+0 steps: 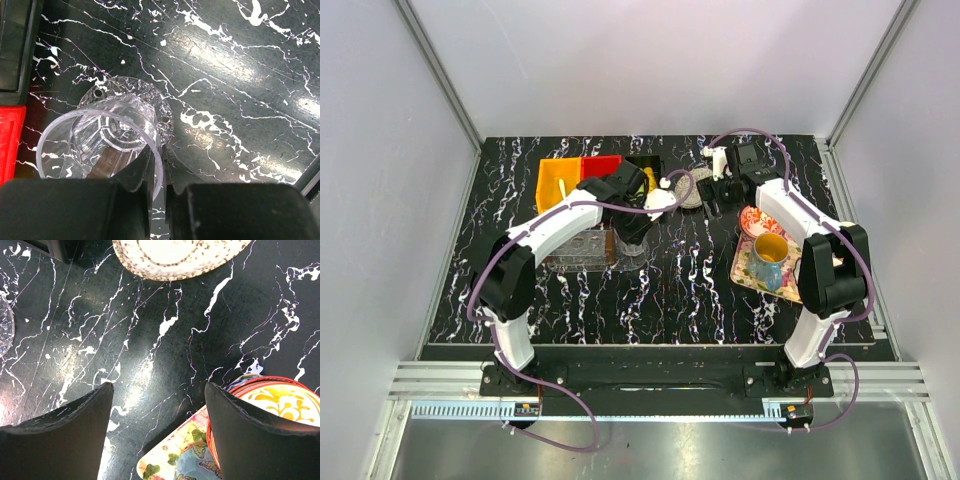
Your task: Prepare toiletry sets of a toothbrush and toothpaste on the tray
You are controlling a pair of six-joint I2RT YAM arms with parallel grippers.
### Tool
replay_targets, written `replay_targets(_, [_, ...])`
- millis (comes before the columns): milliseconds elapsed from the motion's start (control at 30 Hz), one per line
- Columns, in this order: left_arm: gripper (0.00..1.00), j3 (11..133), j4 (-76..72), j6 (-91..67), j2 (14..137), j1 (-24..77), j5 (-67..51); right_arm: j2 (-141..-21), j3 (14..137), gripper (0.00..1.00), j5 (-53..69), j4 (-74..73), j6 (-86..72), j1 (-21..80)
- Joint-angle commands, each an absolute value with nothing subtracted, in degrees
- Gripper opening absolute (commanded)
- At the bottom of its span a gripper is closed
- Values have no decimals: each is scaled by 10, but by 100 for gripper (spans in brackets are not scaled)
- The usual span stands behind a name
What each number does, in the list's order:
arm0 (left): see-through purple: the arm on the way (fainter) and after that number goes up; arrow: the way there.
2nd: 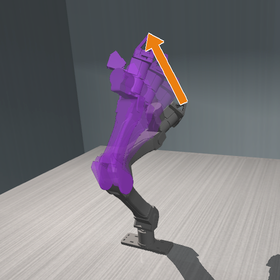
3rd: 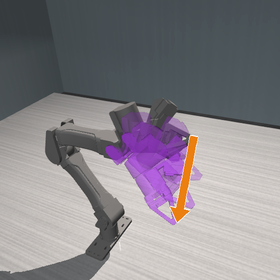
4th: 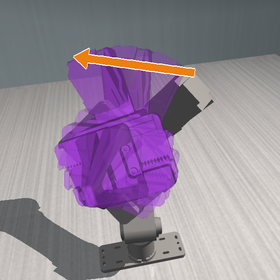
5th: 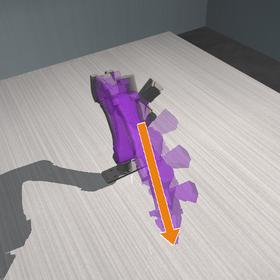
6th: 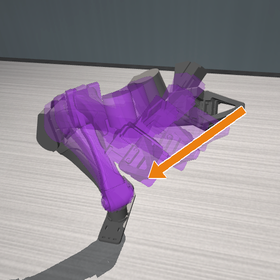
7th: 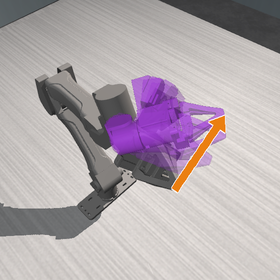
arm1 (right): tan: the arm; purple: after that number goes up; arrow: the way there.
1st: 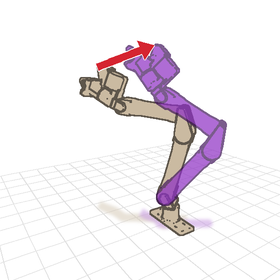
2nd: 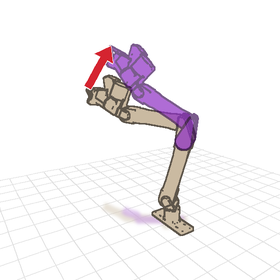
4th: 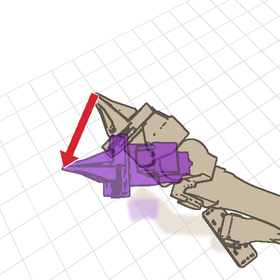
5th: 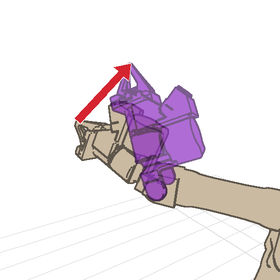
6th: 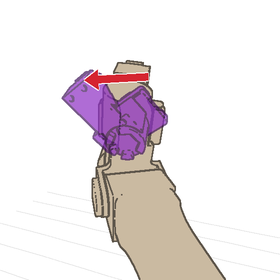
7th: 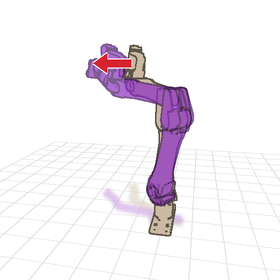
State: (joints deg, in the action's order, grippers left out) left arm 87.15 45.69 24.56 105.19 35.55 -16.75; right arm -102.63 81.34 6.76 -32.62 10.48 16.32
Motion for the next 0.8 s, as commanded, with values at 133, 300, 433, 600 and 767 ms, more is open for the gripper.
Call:
replay_targets(133, [0,853,412,236,1026,363,-149,-1008,813,79,76,-314,111,159])
replay_targets(300, [0,839,406,237,1024,365,-146,-1008,814,79,77,-314,112,159])
replay_targets(433, [0,831,401,239,1023,367,-146,-1008,815,79,77,-314,111,159])
replay_targets(600, [0,831,396,238,1029,367,-144,-1010,815,79,78,-315,110,159])
replay_targets(767, [0,831,393,239,1032,368,-140,-1011,814,79,78,-314,112,158])
